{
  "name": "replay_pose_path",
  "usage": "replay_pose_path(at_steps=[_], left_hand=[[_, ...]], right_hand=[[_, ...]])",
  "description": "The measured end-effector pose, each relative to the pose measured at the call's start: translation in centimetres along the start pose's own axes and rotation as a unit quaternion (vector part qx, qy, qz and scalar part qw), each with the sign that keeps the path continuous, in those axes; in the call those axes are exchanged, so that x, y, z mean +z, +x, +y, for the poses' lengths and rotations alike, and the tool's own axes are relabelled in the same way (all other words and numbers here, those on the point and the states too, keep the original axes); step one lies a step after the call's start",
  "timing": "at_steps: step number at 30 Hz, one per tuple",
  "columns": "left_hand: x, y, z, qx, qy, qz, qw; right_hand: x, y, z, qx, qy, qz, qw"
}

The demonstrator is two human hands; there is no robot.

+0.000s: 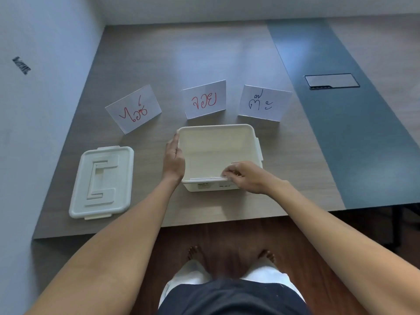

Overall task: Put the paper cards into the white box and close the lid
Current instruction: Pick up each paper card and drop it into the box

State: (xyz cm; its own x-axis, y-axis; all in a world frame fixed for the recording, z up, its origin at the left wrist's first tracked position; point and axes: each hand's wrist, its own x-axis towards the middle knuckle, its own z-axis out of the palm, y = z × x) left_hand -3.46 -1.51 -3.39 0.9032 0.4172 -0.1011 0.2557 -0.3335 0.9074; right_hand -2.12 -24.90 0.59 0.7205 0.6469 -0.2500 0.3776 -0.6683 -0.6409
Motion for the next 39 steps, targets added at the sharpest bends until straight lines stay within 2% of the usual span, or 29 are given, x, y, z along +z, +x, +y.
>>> replay_pose_path(at_steps=[2,7,13,16,19,22,30,34,39], left_hand=[[0.1,0.1,0.0,-0.001,0.001,0.003,1.000],[0.4,0.4,0.4,-0.007,0.000,-0.006,1.000],[0.4,0.6,0.3,-0.011,0.006,-0.005,1.000],[0.5,0.6,0.3,-0.011,0.012,-0.004,1.000],[0.6,0.7,0.1,-0.009,0.011,-0.003,1.000],[0.6,0.7,-0.1,-0.017,0.006,-0.005,1.000],[0.7,0.9,-0.2,-0.008,0.016,0.000,1.000],[0.6,0.8,-0.2,-0.005,0.011,-0.004,1.000],[0.5,0.7,-0.1,-0.013,0.001,-0.008,1.000]], right_hand=[[-0.8,0.5,0.2,-0.004,0.032,0.040,0.999],[-5.3,4.5,1.7,-0.031,0.058,0.232,0.970],[-11.5,10.8,5.2,0.048,0.013,0.299,0.953],[-13.3,13.3,8.5,0.122,-0.055,0.287,0.948],[-14.5,14.6,11.1,0.212,-0.133,0.223,0.942],[-15.7,15.1,13.5,0.248,-0.179,0.190,0.933],[-17.1,14.9,16.0,0.212,-0.308,0.175,0.911],[-16.1,13.8,14.7,0.213,-0.254,0.147,0.932],[-15.2,11.8,11.8,0.197,-0.237,0.208,0.928]])
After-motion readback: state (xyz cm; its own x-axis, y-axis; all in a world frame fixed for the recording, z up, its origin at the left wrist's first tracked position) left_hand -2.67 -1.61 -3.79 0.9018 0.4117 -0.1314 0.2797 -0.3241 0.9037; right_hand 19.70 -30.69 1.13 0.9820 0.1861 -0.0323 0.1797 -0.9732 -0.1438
